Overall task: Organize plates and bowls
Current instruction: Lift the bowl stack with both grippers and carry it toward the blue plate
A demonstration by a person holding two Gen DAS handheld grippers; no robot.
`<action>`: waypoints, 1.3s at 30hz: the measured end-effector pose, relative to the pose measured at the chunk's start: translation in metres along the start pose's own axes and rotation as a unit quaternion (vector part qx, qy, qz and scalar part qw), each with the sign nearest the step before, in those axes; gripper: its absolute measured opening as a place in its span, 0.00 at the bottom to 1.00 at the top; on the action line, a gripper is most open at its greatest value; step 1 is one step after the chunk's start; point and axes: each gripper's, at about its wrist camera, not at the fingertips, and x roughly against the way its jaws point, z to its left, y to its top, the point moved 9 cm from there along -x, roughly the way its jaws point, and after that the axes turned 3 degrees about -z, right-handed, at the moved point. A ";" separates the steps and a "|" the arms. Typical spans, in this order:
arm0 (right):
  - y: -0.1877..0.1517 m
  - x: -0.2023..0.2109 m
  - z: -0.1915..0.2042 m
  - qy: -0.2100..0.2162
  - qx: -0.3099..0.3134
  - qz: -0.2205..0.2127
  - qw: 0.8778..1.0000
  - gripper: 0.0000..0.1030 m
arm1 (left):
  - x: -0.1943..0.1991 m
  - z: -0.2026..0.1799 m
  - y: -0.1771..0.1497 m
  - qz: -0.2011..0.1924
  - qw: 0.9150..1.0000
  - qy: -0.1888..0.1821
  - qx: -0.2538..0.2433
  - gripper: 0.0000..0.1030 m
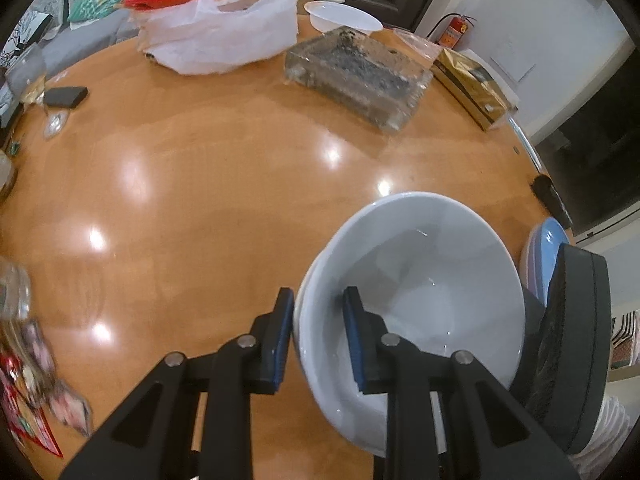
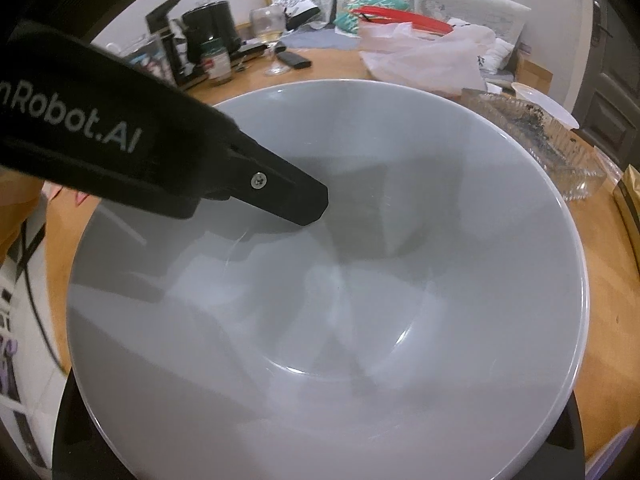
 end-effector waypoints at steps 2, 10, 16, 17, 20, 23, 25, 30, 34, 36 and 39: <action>-0.009 0.007 0.007 0.004 0.004 0.004 1.000 0.98 | 0.004 -0.004 -0.011 0.003 1.000 -0.002 -0.002 0.21; -0.033 0.026 0.029 0.012 0.013 0.010 1.000 0.98 | 0.015 -0.017 -0.045 0.017 1.000 -0.009 -0.015 0.21; -0.030 0.018 0.024 0.023 0.015 0.012 1.000 0.99 | 0.009 -0.013 -0.043 0.027 0.998 -0.050 -0.001 0.24; -0.030 0.017 0.024 0.023 0.021 0.012 0.999 0.99 | 0.007 -0.013 -0.042 0.028 0.998 -0.057 0.000 0.27; -0.030 0.015 0.023 0.020 0.040 0.008 0.999 0.99 | 0.004 -0.014 -0.040 0.028 0.997 -0.070 0.000 0.29; -0.032 0.015 0.024 0.018 0.054 -0.009 0.998 0.99 | 0.003 -0.015 -0.036 0.026 0.996 -0.084 0.003 0.31; -0.032 0.015 0.023 0.015 0.055 -0.007 0.998 0.99 | 0.002 -0.014 -0.034 0.025 0.995 -0.095 0.011 0.31; -0.033 0.016 0.022 0.011 0.048 -0.015 0.999 0.99 | 0.002 -0.014 -0.033 0.020 0.995 -0.101 0.013 0.33; -0.032 0.016 0.022 0.008 0.038 0.000 0.999 0.99 | 0.003 -0.014 -0.034 0.015 0.995 -0.096 0.011 0.33; -0.032 0.016 0.022 -0.001 0.032 -0.008 0.999 0.99 | 0.003 -0.013 -0.035 0.014 0.996 -0.093 0.012 0.32; -0.033 0.018 0.024 -0.004 0.029 -0.014 0.999 0.99 | 0.004 -0.014 -0.035 0.015 0.996 -0.086 0.008 0.31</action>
